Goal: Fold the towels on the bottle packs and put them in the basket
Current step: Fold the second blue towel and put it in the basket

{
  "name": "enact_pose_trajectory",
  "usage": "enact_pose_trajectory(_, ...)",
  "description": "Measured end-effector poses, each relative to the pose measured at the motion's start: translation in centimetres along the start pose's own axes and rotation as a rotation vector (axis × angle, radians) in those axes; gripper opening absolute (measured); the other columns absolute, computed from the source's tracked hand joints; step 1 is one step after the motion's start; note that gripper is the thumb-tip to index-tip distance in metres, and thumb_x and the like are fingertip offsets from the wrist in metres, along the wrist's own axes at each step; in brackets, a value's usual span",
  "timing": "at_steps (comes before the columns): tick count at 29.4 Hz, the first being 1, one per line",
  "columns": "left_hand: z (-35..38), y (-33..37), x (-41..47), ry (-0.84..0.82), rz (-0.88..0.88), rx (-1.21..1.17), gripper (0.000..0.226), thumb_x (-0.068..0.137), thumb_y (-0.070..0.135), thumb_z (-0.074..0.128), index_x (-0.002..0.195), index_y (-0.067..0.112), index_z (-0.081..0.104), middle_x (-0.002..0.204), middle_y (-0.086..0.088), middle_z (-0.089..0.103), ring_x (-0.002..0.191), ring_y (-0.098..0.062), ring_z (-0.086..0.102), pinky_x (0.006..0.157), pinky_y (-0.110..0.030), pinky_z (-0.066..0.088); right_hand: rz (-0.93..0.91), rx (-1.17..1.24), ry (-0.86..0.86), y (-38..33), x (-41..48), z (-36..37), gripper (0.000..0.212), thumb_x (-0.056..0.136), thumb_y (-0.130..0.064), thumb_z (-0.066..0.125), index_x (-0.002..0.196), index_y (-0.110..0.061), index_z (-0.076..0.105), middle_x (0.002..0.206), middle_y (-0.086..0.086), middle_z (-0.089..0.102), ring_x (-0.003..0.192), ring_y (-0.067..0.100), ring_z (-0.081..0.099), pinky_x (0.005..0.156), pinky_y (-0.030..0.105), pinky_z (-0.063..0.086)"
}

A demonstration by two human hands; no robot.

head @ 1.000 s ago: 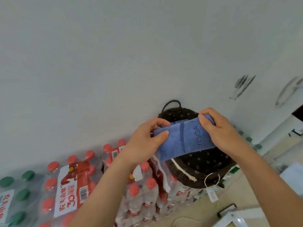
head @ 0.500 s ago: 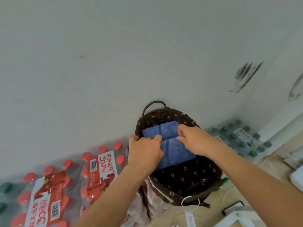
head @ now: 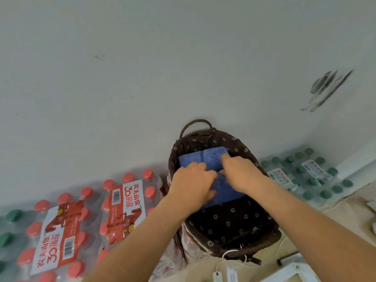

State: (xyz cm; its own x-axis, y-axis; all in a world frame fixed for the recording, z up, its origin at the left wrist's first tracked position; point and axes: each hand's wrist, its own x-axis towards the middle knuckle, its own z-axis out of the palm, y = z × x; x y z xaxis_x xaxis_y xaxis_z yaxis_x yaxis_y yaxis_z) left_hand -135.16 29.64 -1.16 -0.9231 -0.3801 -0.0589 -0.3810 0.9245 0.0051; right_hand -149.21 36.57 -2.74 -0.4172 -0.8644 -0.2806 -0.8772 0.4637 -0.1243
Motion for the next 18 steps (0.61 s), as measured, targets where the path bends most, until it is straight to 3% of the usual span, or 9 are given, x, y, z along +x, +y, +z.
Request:
enact_pose_trajectory(2,0.0,0.1,-0.1,-0.099,0.014,0.000,0.039,0.084,0.047,0.061,0.112,0.021,0.052,0.104,-0.003,0.053,0.097,-0.022,0.052,0.066,-0.034,0.033,-0.001,-0.014,0.036,-0.2,-0.3,0.2,0.029,0.094,-0.009,0.048,0.121,-0.004,0.041,0.102,0.016,0.061,0.074,0.027,0.052,0.059,0.034,0.034)
enact_pose_trajectory(6,0.5,0.0,-0.2,-0.095,-0.036,0.001,0.046,0.082,0.049,0.064,0.115,0.021,0.048,0.106,-0.004,0.050,0.099,-0.023,0.051,0.061,-0.034,0.034,0.002,-0.113,0.159,-0.5,-0.6,1.0,0.032,0.092,-0.006,0.048,0.123,-0.007,0.040,0.110,0.017,0.053,0.087,0.032,0.056,0.060,0.034,0.033)
enact_pose_trajectory(10,0.8,0.5,0.1,-0.156,-0.112,0.013,0.053,0.086,0.052,0.060,0.125,0.020,0.044,0.117,-0.008,0.047,0.106,-0.027,0.049,0.065,-0.035,0.036,-0.104,-0.200,0.362,-0.4,-0.9,1.1,0.032,0.067,-0.004,0.075,0.094,-0.008,0.057,0.089,0.014,0.051,0.078,0.031,0.052,0.049,0.033,0.029)
enact_pose_trajectory(12,0.9,0.6,0.5,-0.174,-0.141,0.032,0.053,0.087,0.051,0.058,0.127,0.020,0.042,0.120,-0.009,0.046,0.109,-0.028,0.049,0.067,-0.036,0.036,-0.194,-0.101,0.288,0.1,-1.2,0.5,0.025,0.080,-0.027,0.070,0.096,-0.014,0.056,0.094,0.007,0.050,0.087,0.026,0.051,0.056,0.035,0.039)
enact_pose_trajectory(15,1.1,1.0,0.6,-0.146,-0.147,0.066,0.049,0.089,0.050,0.055,0.124,0.018,0.044,0.120,-0.009,0.047,0.110,-0.027,0.047,0.072,-0.035,0.036,-0.295,-0.012,0.003,1.0,-2.8,0.3,0.048,0.079,-0.052,0.065,0.113,-0.021,0.052,0.109,-0.001,0.047,0.100,0.019,0.048,0.076,0.032,0.045)
enact_pose_trajectory(18,1.0,1.2,0.5,-0.097,-0.097,0.063,0.047,0.090,0.051,0.053,0.122,0.017,0.047,0.115,-0.008,0.049,0.107,-0.025,0.049,0.072,-0.035,0.035,-0.306,-0.241,0.018,1.5,-4.1,0.7,0.062,0.077,-0.033,0.070,0.131,-0.024,0.041,0.123,0.000,0.044,0.112,0.021,0.046,0.083,0.036,0.045)
